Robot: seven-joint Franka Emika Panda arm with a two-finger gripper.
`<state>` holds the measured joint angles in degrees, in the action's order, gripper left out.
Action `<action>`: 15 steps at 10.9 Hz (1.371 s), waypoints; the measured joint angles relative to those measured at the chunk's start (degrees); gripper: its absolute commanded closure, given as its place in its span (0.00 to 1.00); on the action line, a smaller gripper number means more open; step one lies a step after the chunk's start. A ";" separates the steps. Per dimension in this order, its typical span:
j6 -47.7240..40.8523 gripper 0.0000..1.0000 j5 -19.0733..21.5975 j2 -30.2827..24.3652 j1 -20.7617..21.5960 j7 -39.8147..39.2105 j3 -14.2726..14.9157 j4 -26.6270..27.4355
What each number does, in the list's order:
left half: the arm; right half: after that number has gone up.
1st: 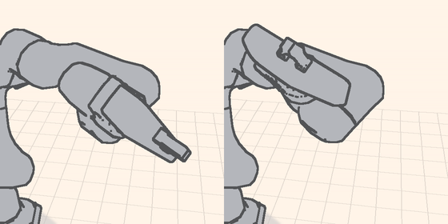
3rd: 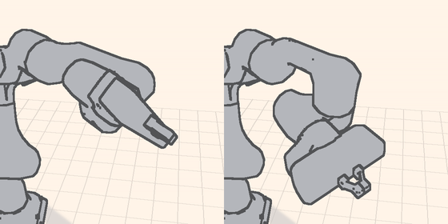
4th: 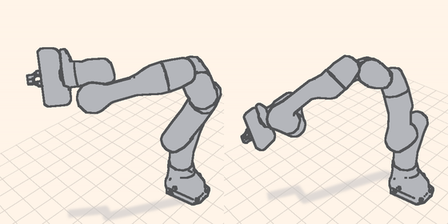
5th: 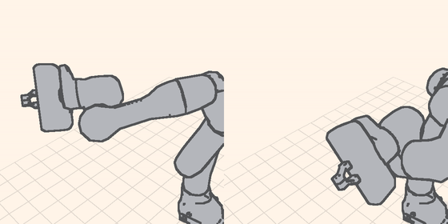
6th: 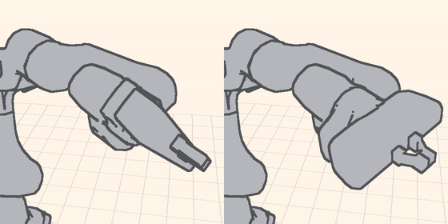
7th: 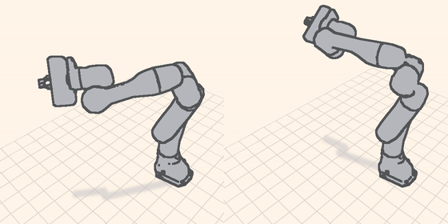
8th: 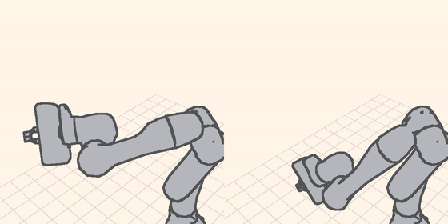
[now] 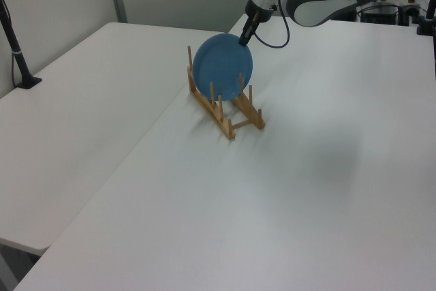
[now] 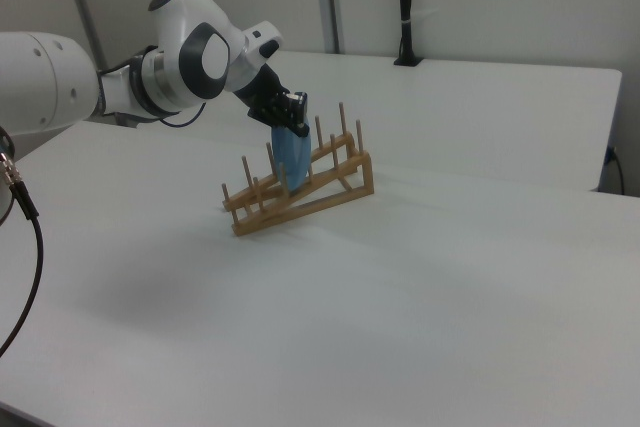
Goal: Pick plate from plate rack
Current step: 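Lift the blue plate up and out of the wooden rack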
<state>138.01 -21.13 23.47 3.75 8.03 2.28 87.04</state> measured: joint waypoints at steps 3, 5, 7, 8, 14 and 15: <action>0.05 1.00 0.00 -0.44 -0.03 0.00 0.20 -1.53; 0.06 1.00 0.00 -1.81 -0.05 0.00 0.23 -2.17; 0.05 1.00 0.00 -3.66 -0.06 0.00 0.50 -2.26; -1.01 1.00 0.03 -4.35 -0.06 0.12 0.56 -2.23; -17.06 1.00 12.32 -6.84 -0.06 -6.65 0.60 -2.21; -21.31 1.00 15.46 -7.04 -0.06 -10.50 0.60 -2.17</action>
<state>116.70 -5.66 16.43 3.69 -2.46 2.88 84.87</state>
